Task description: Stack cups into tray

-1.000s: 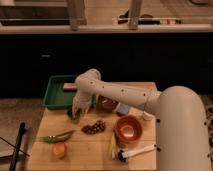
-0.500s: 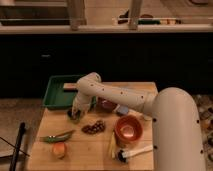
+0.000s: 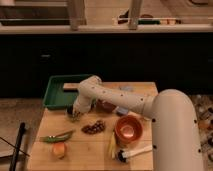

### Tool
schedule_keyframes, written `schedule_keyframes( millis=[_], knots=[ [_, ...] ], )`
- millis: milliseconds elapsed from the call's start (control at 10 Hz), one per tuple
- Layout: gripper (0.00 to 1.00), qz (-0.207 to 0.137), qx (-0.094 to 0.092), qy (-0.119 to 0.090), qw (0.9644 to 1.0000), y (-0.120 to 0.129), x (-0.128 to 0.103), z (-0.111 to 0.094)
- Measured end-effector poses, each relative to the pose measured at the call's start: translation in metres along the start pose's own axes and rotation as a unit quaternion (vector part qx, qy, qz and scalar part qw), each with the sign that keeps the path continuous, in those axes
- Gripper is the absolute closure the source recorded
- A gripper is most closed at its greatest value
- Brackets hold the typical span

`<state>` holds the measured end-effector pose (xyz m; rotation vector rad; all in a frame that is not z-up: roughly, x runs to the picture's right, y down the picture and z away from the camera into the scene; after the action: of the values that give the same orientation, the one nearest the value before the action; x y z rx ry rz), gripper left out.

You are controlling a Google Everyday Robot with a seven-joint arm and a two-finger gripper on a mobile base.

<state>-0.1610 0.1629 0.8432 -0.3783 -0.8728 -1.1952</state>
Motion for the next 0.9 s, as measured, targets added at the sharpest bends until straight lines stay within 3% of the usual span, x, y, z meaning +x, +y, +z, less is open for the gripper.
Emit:
schedule_keyframes(
  millis=[100,900],
  knots=[
    [0.99,0.001,-0.002,0.002,1.0000,0.001,-0.002,-0.002],
    [1.00,-0.007,-0.041,0.015,0.9990,0.001,-0.012,-0.038]
  ],
)
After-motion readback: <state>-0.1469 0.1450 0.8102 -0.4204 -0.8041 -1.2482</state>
